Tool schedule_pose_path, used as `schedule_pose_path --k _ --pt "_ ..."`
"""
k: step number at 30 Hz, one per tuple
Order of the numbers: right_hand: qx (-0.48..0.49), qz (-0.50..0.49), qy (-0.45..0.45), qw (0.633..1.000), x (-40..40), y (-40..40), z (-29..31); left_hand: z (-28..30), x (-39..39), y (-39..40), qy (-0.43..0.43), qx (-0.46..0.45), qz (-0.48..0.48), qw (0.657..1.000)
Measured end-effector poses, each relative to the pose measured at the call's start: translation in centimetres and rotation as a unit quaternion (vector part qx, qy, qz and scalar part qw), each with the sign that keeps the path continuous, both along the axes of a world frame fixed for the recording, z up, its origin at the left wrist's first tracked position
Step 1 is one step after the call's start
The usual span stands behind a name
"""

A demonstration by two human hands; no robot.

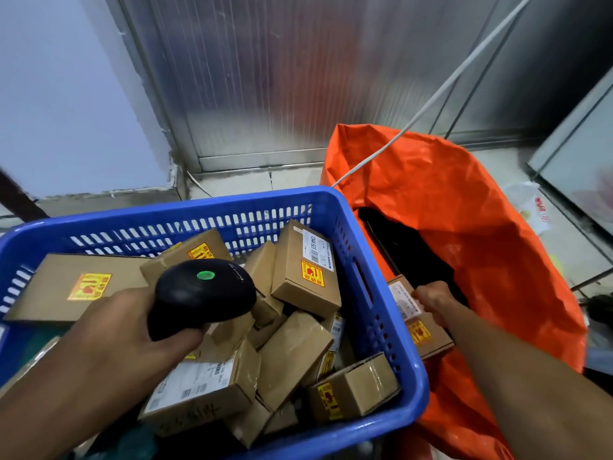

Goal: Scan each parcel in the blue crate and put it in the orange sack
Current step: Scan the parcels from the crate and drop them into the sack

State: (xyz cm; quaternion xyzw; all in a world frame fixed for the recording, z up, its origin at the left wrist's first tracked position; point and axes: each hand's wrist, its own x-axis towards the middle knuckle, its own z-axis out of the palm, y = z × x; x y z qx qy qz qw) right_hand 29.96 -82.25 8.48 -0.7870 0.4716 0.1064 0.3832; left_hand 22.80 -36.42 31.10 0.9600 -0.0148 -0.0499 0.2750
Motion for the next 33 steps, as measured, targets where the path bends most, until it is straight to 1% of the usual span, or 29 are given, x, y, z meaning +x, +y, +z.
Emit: schedule_pose_path --k 5,6,8,12,14,16,17,19,21,24,27,28,31,33 --pt "0.013 0.063 -0.029 0.998 1.3 2.2 5.7 1.6 -0.7 0.2 0.001 -0.014 0.005 1.0" --pt "0.017 0.076 -0.045 0.996 1.5 2.5 6.8 2.2 -1.0 0.1 -0.001 -0.023 0.006 1.0" --pt "-0.002 0.106 -0.055 0.993 1.9 3.0 9.1 3.3 -1.5 0.0 -0.002 -0.041 0.007 0.999" --pt "-0.087 0.2 -0.044 0.975 2.3 4.3 13.8 4.7 -2.3 0.5 0.0 -0.053 0.012 0.999" --pt "-0.167 0.267 -0.007 0.949 2.2 5.6 16.4 5.2 -2.7 0.9 -0.004 -0.052 0.014 0.999" --pt "-0.275 0.318 0.035 0.907 1.4 7.8 18.9 5.7 -3.1 1.3 -0.005 -0.048 0.011 0.999" --pt "-0.313 0.338 0.047 0.886 0.7 9.1 20.0 5.8 -3.2 1.4 -0.005 -0.045 0.011 0.999" --pt "-0.359 0.385 0.042 0.849 -0.5 11.7 21.2 6.1 -3.6 1.6 -0.013 -0.039 0.013 0.999" --pt "-0.377 0.438 0.01 0.816 -1.7 13.9 21.5 6.3 -3.9 1.9 -0.013 -0.038 0.011 0.999" --pt "-0.345 0.534 0.003 0.771 -4.2 16.6 21.1 6.6 -4.4 2.0 -0.014 -0.035 0.011 0.999" --pt "-0.3 0.63 0.044 0.715 -7.0 18.7 19.7 6.7 -4.6 2.1 -0.012 -0.028 0.005 1.0" --pt "-0.287 0.647 0.064 0.703 -7.7 19.2 19.0 6.9 -4.7 2.2 -0.013 -0.026 0.005 1.0" --pt "-0.241 0.671 0.146 0.686 -8.6 20.2 17.3 7.3 -5.0 2.5 -0.019 -0.02 0.008 1.0" --pt "-0.209 0.666 0.198 0.688 -8.6 20.2 16.8 7.5 -5.0 2.5 -0.017 -0.024 0.005 1.0"
